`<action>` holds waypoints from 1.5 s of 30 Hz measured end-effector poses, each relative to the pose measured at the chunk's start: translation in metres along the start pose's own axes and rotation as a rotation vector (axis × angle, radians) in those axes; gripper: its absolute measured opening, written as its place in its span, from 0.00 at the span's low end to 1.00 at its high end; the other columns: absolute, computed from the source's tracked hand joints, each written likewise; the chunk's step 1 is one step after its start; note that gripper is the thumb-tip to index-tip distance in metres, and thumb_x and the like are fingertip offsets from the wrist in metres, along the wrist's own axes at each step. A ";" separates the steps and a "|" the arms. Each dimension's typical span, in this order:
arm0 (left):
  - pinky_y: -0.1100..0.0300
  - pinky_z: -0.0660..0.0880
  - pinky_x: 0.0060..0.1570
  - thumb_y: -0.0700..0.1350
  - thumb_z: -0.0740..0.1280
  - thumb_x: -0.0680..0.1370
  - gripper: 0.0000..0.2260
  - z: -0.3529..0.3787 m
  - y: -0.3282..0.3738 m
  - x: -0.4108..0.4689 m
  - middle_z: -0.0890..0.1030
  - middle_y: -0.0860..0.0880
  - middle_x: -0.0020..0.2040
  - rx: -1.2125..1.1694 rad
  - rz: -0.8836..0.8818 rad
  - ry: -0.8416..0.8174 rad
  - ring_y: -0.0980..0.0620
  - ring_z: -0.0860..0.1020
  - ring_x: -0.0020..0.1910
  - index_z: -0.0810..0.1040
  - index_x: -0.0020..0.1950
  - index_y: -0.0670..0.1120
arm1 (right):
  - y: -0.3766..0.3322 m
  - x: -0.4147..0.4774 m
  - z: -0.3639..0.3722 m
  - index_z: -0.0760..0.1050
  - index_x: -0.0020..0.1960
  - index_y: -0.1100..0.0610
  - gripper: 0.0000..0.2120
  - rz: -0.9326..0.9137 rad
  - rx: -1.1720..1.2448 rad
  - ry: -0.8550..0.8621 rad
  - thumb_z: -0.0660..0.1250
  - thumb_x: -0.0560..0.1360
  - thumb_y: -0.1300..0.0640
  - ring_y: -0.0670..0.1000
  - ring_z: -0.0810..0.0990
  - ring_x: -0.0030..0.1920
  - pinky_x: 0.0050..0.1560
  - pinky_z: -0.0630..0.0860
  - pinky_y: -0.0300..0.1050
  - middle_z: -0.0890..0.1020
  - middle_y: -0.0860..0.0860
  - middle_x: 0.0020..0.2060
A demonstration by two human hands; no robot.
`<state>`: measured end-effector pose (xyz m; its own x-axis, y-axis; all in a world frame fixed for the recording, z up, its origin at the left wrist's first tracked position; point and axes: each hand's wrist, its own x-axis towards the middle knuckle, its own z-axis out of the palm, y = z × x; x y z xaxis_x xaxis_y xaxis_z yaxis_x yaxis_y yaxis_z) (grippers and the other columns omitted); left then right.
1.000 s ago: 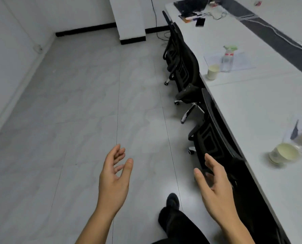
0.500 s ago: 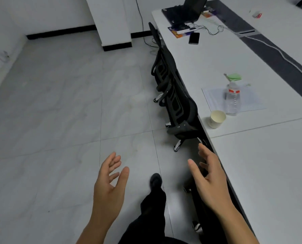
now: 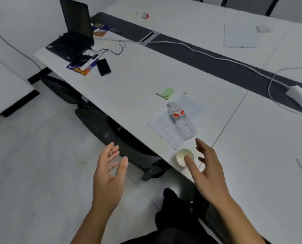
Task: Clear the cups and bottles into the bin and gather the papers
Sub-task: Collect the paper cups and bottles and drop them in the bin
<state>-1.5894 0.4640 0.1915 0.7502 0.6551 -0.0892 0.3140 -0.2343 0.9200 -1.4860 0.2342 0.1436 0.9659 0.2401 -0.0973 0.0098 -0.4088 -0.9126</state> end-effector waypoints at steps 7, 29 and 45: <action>0.62 0.71 0.62 0.45 0.68 0.79 0.23 0.046 -0.017 0.092 0.74 0.59 0.67 0.137 0.014 -0.251 0.63 0.73 0.65 0.66 0.72 0.58 | 0.043 0.057 0.034 0.60 0.77 0.44 0.30 0.196 -0.038 0.063 0.66 0.77 0.46 0.41 0.69 0.70 0.69 0.71 0.51 0.67 0.41 0.71; 0.48 0.76 0.60 0.67 0.76 0.60 0.50 0.324 -0.065 0.256 0.72 0.44 0.66 0.398 -0.432 -0.438 0.43 0.75 0.63 0.59 0.72 0.45 | 0.081 0.053 0.090 0.57 0.78 0.48 0.39 0.542 -0.162 0.382 0.71 0.74 0.44 0.45 0.69 0.69 0.62 0.69 0.38 0.69 0.44 0.70; 0.66 0.73 0.50 0.43 0.70 0.67 0.37 0.121 0.043 0.232 0.74 0.55 0.61 -0.107 0.226 -0.629 0.62 0.77 0.56 0.59 0.73 0.54 | -0.030 0.063 0.081 0.64 0.73 0.47 0.37 0.478 -0.043 0.707 0.77 0.69 0.52 0.28 0.66 0.62 0.55 0.62 0.19 0.68 0.41 0.66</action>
<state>-1.3318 0.5190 0.1644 0.9967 0.0484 -0.0654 0.0746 -0.2229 0.9720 -1.4459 0.3329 0.1326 0.8030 -0.5667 -0.1844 -0.4440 -0.3625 -0.8194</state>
